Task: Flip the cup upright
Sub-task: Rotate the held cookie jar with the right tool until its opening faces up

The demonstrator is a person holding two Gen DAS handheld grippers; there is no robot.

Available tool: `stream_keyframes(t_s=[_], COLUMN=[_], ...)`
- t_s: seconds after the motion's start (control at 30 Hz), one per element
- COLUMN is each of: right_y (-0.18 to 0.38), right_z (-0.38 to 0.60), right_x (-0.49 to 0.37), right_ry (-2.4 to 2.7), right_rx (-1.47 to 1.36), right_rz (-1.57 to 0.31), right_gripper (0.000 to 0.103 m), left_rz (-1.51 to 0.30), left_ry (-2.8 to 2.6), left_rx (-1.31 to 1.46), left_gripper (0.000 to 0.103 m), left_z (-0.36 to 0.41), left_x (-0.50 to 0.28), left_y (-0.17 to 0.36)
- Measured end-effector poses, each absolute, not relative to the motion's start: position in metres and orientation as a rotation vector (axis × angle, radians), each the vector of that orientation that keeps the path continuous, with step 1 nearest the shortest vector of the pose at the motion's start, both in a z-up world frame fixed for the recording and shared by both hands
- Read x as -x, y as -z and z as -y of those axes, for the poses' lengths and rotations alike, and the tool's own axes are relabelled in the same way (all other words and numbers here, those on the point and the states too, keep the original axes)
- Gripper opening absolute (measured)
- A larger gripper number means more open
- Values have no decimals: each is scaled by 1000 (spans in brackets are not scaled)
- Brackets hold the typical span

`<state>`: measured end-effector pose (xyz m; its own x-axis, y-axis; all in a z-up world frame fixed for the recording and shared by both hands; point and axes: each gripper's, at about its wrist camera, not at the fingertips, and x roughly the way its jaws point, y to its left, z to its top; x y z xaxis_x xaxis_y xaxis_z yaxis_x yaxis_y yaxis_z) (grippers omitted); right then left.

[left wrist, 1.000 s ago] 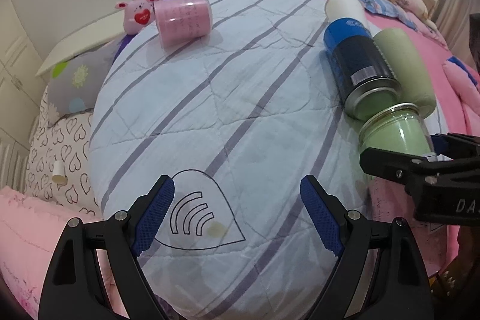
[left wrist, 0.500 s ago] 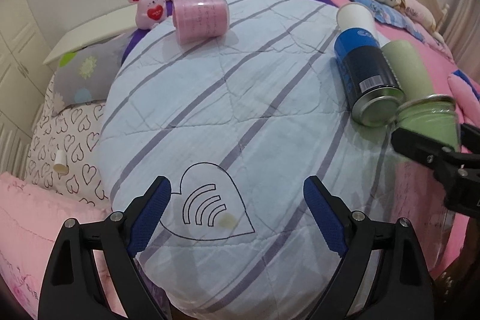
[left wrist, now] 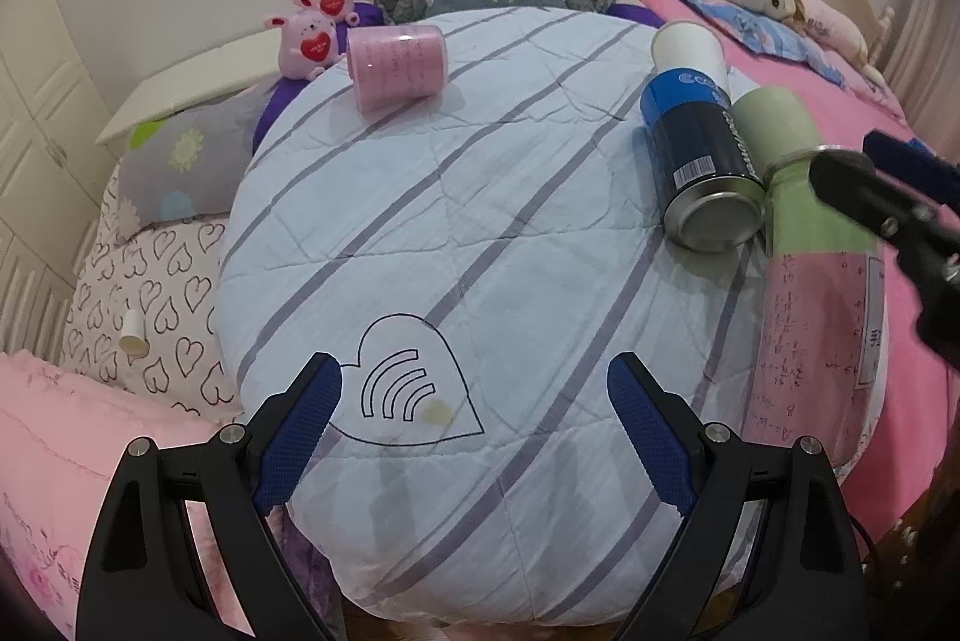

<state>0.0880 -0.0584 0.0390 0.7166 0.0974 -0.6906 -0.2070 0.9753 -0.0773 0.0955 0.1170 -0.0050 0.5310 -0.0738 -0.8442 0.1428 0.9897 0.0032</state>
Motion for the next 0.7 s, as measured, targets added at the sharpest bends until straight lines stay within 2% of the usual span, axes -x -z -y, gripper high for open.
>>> stream_keyframes(t_s=[0.1, 0.2, 0.3, 0.43, 0.6, 0.7], right_y=[-29, -14, -4, 1, 20, 25], right_z=[64, 80, 91, 93, 85, 79], right_x=[-95, -108, -108, -105, -122, -134], right_ry=[-108, -111, -130, -142, -247, -268], right_rx=[153, 41, -66, -70, -130, -106], right_rz=[-807, -946, -1006, -1057, -1241, -1287], right_gripper=[70, 80, 80, 80, 80, 80], left_rz=[-1002, -1010, -1018, -1027, -1027, -1030], left_ry=[120, 116, 103, 95, 105, 107], left_rx=[-66, -59, -51, -38, -29, -35], left_gripper=[92, 92, 92, 92, 92, 92], left_z=[-119, -122, -125, -129, -131, -130], left_x=[-93, -93, -94, -98, -97, -97], left_y=[5, 7, 10, 13, 14, 16])
